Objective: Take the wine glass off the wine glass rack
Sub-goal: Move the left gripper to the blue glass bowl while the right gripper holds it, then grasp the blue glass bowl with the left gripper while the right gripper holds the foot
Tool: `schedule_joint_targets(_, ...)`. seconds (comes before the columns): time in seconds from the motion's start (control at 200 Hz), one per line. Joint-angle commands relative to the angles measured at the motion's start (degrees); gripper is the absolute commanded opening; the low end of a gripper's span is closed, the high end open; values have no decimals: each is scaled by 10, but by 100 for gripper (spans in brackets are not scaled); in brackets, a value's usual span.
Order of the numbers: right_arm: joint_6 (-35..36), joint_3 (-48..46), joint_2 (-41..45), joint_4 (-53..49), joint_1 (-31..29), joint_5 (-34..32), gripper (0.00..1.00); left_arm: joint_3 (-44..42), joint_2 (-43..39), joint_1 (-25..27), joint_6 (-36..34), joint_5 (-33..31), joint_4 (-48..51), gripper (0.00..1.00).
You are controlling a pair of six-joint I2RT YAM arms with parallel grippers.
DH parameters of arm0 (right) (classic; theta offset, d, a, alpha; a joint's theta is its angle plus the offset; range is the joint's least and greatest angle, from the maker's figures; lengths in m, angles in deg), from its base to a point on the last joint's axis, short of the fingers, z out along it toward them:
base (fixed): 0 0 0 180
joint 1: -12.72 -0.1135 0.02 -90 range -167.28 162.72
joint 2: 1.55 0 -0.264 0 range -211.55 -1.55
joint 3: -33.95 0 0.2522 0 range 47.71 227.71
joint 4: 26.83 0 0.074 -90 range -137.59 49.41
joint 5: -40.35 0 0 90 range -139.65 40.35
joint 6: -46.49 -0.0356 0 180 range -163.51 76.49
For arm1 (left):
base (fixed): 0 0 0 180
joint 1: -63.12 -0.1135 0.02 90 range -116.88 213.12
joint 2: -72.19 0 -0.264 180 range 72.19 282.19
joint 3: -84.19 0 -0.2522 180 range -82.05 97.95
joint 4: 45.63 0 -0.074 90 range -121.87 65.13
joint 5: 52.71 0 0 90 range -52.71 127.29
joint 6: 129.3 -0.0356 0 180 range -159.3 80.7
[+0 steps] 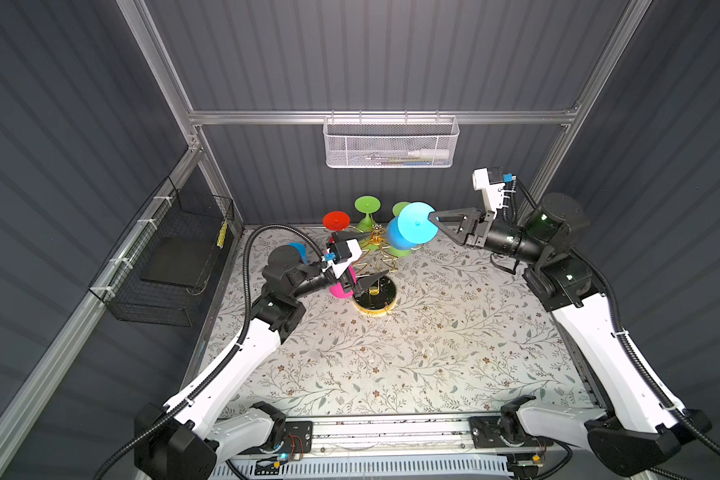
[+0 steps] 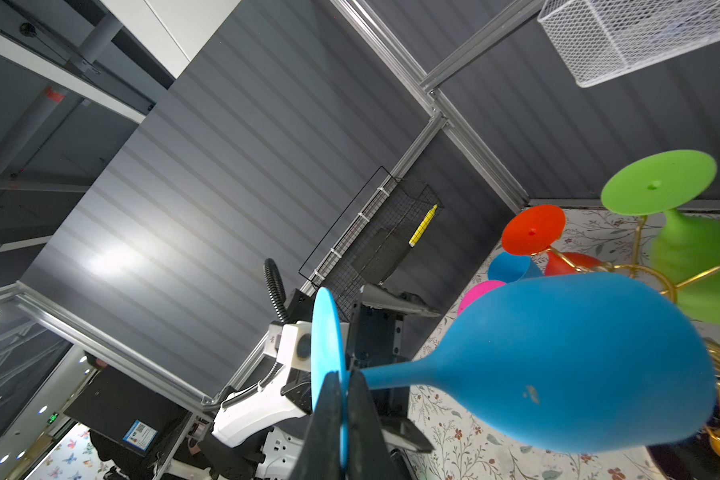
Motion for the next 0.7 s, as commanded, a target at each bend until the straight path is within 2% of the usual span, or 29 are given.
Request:
schedule_joint_targets(0.0, -18, 8, 10, 43, -4, 30, 0, 25, 15, 10, -20, -14, -36, 92)
schedule_joint_targets(0.295, -34, -10, 11, 66, -16, 39, 0, 39, 42, 19, -15, -59, -79, 93)
schedule_joint_targets(0.695, -72, -28, 0, 118, -38, 49, 0, 54, 74, 23, -1, -41, -83, 94)
